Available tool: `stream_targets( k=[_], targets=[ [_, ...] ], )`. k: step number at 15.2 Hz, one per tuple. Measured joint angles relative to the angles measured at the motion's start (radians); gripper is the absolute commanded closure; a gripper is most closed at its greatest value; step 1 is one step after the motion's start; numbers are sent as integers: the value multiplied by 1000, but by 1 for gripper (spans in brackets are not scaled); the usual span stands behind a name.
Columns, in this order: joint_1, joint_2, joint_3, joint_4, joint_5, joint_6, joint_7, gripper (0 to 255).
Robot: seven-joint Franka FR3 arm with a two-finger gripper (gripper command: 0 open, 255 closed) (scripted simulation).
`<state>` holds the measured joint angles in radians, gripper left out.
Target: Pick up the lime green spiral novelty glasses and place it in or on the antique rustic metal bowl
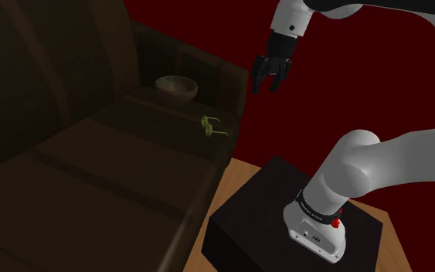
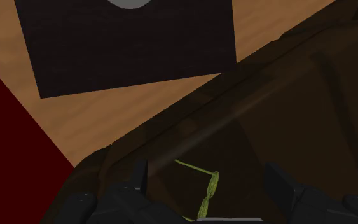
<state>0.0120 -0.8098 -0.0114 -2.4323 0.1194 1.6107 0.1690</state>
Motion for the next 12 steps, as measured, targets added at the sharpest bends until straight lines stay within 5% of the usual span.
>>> stream_targets(
  k=[3, 12],
  targets=[
    [-1, 24, 7, -17, 8, 42, 11, 0],
    [-2, 297, 51, -42, 68, 351, 81, 0]
  ],
)
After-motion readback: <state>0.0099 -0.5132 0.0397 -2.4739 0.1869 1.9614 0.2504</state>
